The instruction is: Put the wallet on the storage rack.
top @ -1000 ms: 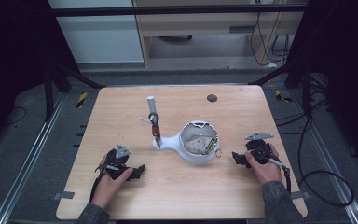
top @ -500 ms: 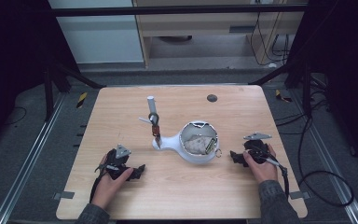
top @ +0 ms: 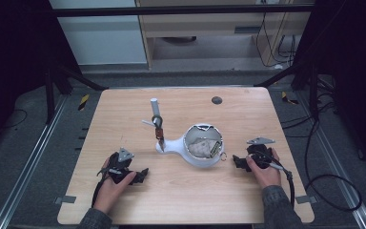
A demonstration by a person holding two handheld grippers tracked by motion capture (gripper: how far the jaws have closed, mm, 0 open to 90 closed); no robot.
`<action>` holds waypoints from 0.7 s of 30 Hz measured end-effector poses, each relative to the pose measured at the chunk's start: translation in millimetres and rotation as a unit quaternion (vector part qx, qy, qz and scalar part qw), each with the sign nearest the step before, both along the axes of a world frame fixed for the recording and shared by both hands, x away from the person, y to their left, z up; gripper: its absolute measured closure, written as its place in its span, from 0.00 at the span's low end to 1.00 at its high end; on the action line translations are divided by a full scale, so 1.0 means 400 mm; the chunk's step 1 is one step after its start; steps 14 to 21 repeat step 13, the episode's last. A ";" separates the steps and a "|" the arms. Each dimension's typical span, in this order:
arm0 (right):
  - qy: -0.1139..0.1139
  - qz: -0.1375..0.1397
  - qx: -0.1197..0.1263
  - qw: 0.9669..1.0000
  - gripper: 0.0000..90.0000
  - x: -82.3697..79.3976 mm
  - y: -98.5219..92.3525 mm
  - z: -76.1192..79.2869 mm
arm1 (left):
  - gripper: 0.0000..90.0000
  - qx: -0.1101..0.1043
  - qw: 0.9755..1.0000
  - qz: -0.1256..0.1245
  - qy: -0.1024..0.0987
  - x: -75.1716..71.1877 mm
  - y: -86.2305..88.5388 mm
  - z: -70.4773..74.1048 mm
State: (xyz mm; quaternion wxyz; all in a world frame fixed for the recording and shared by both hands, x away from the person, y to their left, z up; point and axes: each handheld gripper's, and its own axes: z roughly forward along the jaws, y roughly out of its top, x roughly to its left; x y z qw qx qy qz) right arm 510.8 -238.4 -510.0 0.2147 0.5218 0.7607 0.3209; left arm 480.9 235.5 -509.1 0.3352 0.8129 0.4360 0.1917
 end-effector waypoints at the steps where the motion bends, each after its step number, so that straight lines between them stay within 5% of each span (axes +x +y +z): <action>1: 0.000 0.000 0.000 1.000 0.03 0.000 0.000 0.000 | 0.00 0.000 1.000 0.000 0.000 0.000 0.000 0.000; 21: -0.013 -0.003 -0.002 1.000 0.03 -0.044 0.000 -0.007 | 0.00 0.000 1.000 0.000 0.000 0.000 0.000 0.000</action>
